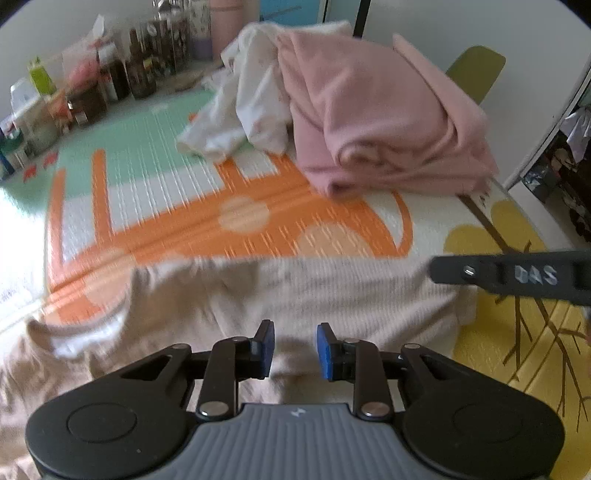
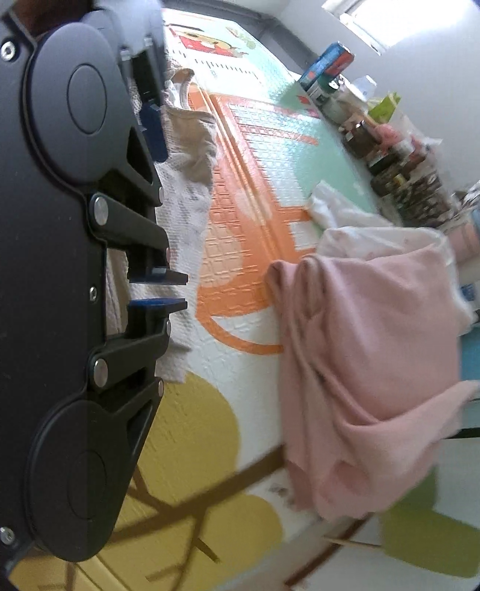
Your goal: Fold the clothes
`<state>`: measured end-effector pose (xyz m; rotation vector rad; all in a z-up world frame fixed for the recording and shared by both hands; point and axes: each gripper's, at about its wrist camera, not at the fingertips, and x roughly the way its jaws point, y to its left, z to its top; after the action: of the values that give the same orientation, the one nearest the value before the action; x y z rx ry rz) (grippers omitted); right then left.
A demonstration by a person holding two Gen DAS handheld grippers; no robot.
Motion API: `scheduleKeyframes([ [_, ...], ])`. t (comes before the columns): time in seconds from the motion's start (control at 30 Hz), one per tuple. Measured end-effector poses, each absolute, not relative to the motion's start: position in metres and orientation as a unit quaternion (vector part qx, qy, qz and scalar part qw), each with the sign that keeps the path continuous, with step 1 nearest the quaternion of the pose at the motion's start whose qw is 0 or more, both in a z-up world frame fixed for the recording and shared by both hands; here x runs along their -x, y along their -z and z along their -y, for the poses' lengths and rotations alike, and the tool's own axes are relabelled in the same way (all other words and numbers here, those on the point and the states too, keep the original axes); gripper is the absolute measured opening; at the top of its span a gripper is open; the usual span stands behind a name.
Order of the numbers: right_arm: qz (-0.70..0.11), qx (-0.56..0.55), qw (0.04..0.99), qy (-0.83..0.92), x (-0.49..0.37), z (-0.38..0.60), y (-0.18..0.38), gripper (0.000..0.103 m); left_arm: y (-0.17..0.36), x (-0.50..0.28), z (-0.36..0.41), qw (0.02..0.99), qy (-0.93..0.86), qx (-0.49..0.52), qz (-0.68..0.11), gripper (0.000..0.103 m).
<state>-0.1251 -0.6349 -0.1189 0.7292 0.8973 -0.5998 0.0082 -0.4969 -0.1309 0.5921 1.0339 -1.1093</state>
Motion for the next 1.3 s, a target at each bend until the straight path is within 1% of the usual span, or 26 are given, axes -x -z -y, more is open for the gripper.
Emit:
scheduleKeyframes([
  [0.13,-0.428,-0.341,0.784,0.294,0.12,0.639,0.14,0.005,0.143,-0.007,0.494,0.684,0.485,-0.27,-0.473,0.027],
  [0.2,-0.436,-0.336,0.777,0.306,0.119,0.643,0.149,0.001,0.144,-0.007,0.493,0.684,0.483,-0.27,-0.476,0.028],
  [0.27,-0.441,-0.338,0.77,0.313,0.12,0.65,0.155,0.0,0.146,-0.007,0.492,0.683,0.481,-0.275,-0.476,0.029],
  [0.63,-0.455,-0.325,0.762,0.326,0.113,0.658,0.159,0.0,0.147,-0.008,0.492,0.681,0.484,-0.287,-0.469,0.029],
  [0.83,-0.446,-0.337,0.759,0.334,0.114,0.663,0.154,0.0,0.146,-0.006,0.495,0.684,0.476,-0.291,-0.47,0.029],
  [1.07,-0.406,-0.334,0.789,0.317,0.13,0.653,0.121,0.0,0.135,0.001,0.497,0.692,0.473,-0.295,-0.459,0.028],
  [1.3,-0.426,-0.319,0.795,0.291,0.138,0.635,0.113,0.001,0.118,0.005,0.51,0.699,0.489,-0.281,-0.439,0.028],
])
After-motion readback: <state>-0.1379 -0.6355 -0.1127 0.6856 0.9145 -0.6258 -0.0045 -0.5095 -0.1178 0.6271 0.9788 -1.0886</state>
